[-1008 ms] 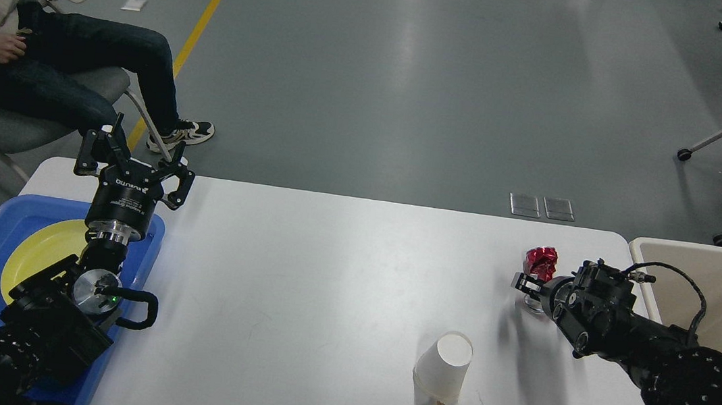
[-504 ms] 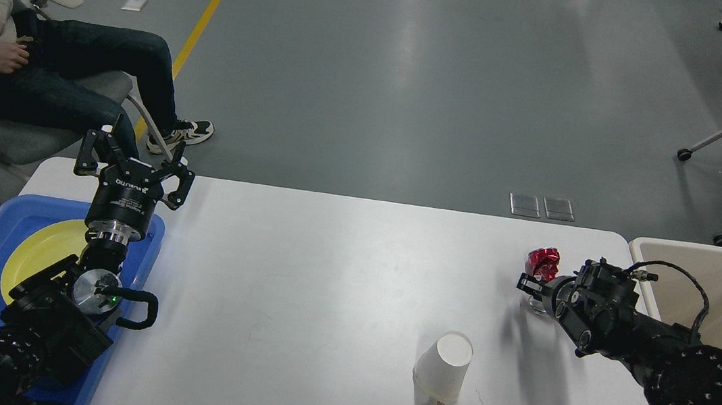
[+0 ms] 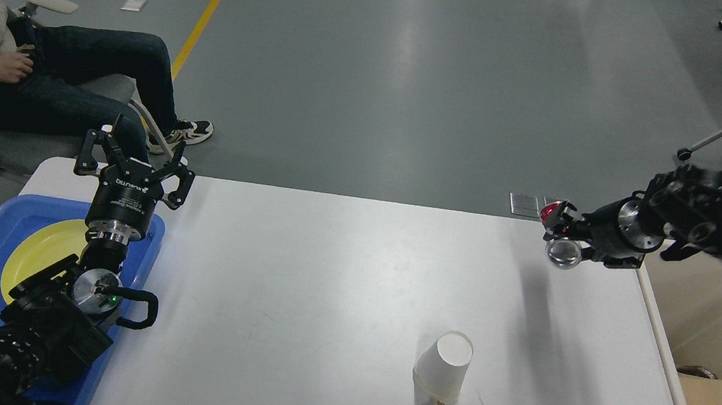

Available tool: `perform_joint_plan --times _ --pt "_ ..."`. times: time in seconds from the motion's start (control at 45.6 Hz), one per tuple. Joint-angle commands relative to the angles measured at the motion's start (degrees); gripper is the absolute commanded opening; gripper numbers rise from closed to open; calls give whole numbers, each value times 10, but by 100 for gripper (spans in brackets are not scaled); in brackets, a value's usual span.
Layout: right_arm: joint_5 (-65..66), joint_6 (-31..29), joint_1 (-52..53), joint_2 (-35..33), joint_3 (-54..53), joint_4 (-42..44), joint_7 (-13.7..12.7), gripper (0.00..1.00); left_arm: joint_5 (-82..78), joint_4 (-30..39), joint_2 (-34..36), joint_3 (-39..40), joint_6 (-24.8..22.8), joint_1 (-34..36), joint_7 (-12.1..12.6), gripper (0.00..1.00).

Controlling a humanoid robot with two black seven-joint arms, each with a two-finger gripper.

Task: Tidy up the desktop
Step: 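Lift the red can and drop it into the white bin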

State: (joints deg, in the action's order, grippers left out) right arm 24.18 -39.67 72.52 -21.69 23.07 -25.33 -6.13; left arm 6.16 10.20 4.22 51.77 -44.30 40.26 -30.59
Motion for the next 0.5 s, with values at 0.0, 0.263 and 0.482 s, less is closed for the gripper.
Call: perform_joint_plan --times 0.0,0.263,0.482 --pt "-1 -14 71 -74 -4 -82 0 0 0 0 0 0 0 0 0 97" --pt "0 -74 199 -170 -4 -147 0 0 0 0 0 0 0 0 0 97" --pt "1 -49 184 -190 7 -104 0 0 0 0 0 0 0 0 0 97"
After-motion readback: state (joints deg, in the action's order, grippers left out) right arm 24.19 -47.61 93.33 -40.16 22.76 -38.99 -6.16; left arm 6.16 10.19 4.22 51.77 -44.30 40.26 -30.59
